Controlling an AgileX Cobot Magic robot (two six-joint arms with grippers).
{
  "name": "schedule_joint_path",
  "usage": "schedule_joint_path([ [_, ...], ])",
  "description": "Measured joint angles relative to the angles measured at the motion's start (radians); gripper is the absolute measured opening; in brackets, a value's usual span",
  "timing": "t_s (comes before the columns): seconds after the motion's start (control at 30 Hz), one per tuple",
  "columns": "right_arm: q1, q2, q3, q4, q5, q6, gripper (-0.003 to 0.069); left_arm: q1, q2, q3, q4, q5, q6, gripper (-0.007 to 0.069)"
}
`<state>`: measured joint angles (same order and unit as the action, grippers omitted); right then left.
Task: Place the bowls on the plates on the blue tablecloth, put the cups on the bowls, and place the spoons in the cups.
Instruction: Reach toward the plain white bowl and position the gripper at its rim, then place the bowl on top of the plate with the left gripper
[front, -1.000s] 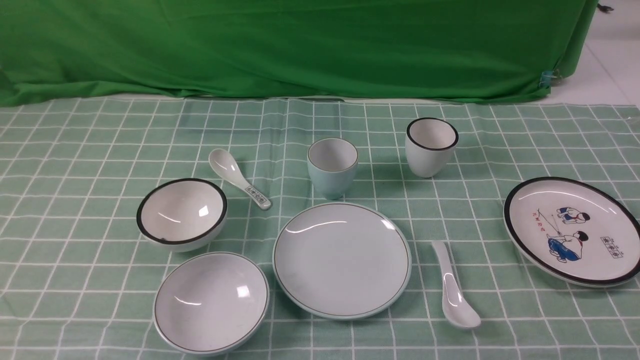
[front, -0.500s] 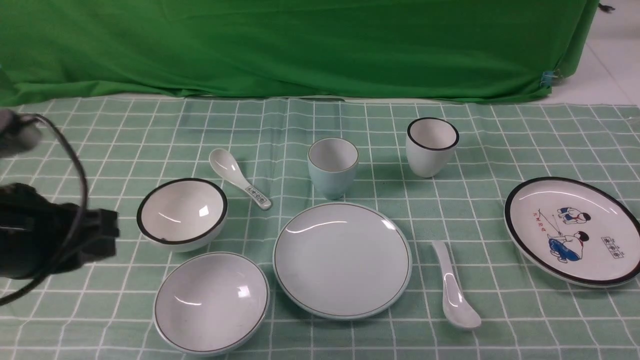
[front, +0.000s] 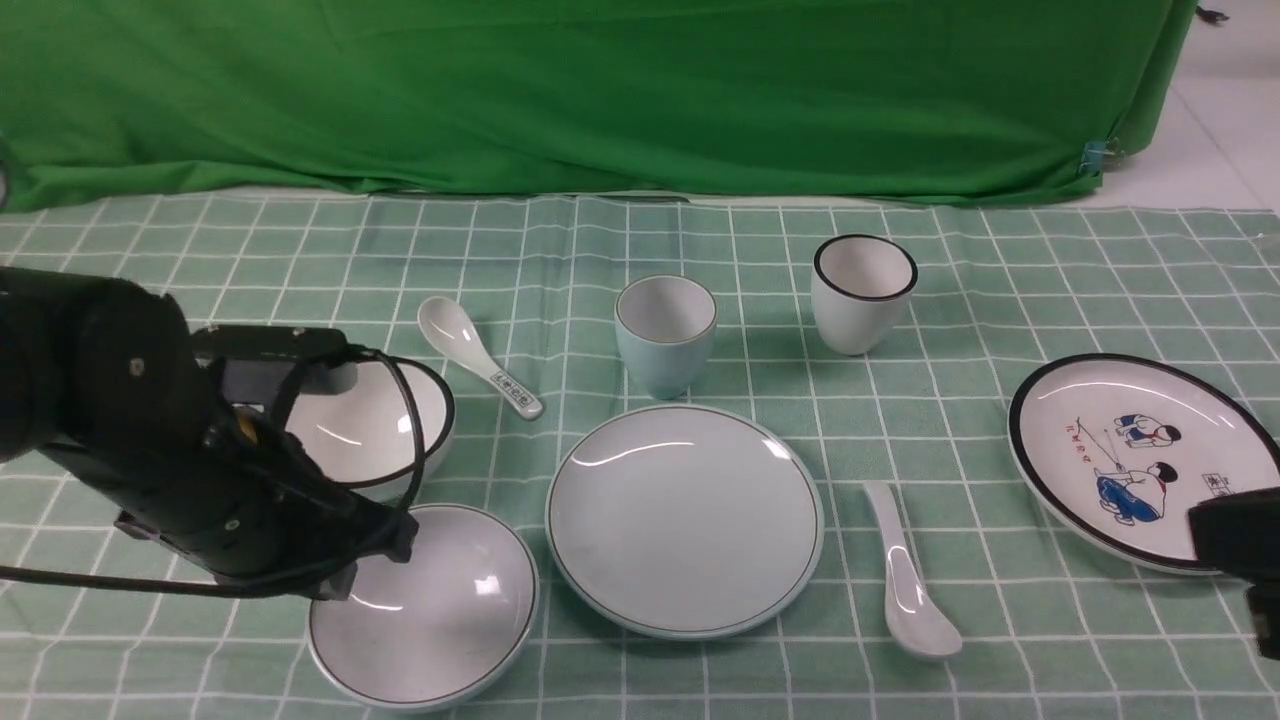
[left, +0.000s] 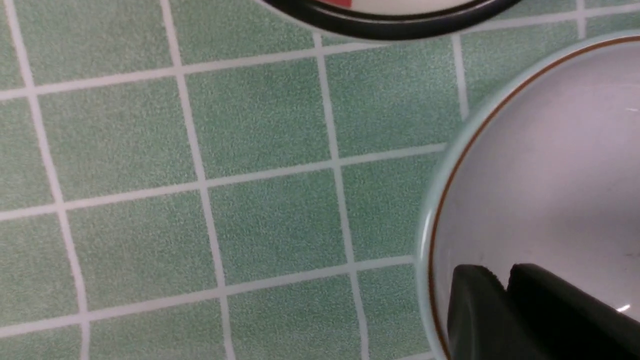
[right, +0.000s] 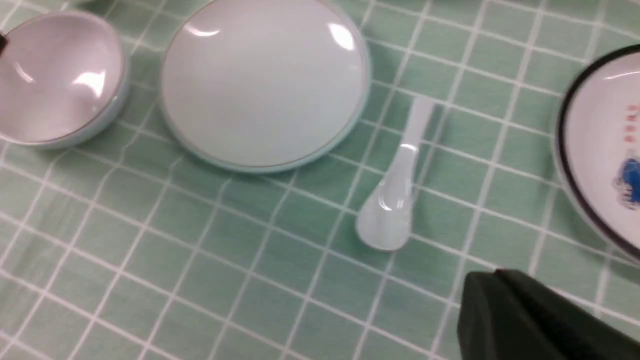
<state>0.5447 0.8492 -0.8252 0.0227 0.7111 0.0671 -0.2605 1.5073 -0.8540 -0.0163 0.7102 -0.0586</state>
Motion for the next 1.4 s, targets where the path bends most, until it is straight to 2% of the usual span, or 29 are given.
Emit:
schedule_joint_path([
  [0.13, 0.06, 0.039, 0.0, 0.0, -0.04, 0.004, 0.0022, -0.002, 0.016, 0.0, 0.016, -0.01, -0.017, 0.0192],
  [0.27, 0.101, 0.063, 0.0, 0.0, -0.079, 0.005, 0.0022, -0.002, 0.033, 0.0, 0.083, -0.026, -0.069, 0.0335],
  [0.3, 0.103, 0.065, 0.0, 0.0, -0.081, 0.005, 0.0022, -0.002, 0.036, 0.0, 0.087, -0.028, -0.071, 0.0343],
  [0.37, 0.125, 0.072, 0.0, 0.001, -0.103, 0.006, 0.0022, -0.002, 0.048, 0.0, 0.105, -0.036, -0.083, 0.0433],
  [0.4, 0.125, 0.072, 0.0, 0.001, -0.104, 0.006, 0.0022, -0.002, 0.048, 0.0, 0.105, -0.036, -0.083, 0.0433],
  [0.5, 0.131, 0.076, 0.0, 0.001, -0.124, 0.006, 0.0022, -0.002, 0.05, 0.0, 0.104, -0.049, -0.091, 0.0523],
  [0.6, 0.131, 0.076, 0.0, 0.001, -0.133, 0.006, 0.0022, -0.002, 0.053, 0.0, 0.101, -0.049, -0.094, 0.0538],
  [0.7, 0.131, 0.076, 0.0, 0.001, -0.137, 0.006, 0.0022, -0.002, 0.074, 0.0, 0.101, -0.049, -0.095, 0.052],
  [0.8, 0.131, 0.076, 0.0, 0.001, -0.137, 0.006, 0.0022, -0.002, 0.128, -0.001, 0.097, -0.05, -0.091, 0.0442],
  [0.97, 0.131, 0.076, 0.0, 0.001, -0.136, 0.006, 0.0022, -0.002, 0.134, -0.059, 0.051, 0.019, -0.051, 0.0121],
  [1.07, 0.131, 0.076, 0.0, 0.0, -0.136, 0.005, 0.0022, -0.002, 0.1, -0.14, 0.004, 0.095, 0.01, 0.0033],
  [1.2, 0.131, 0.076, 0.0, -0.015, -0.135, 0.004, 0.0022, -0.024, 0.047, -0.23, -0.041, 0.139, 0.034, 0.0024],
  [1.27, 0.131, 0.076, 0.0, -0.044, -0.135, 0.007, 0.0022, -0.069, 0.03, -0.294, -0.054, 0.134, 0.037, 0.0023],
  [1.4, 0.131, 0.076, 0.0, -0.197, -0.089, 0.141, 0.0025, -0.176, 0.063, -0.363, -0.07, 0.072, 0.041, 0.0023],
])
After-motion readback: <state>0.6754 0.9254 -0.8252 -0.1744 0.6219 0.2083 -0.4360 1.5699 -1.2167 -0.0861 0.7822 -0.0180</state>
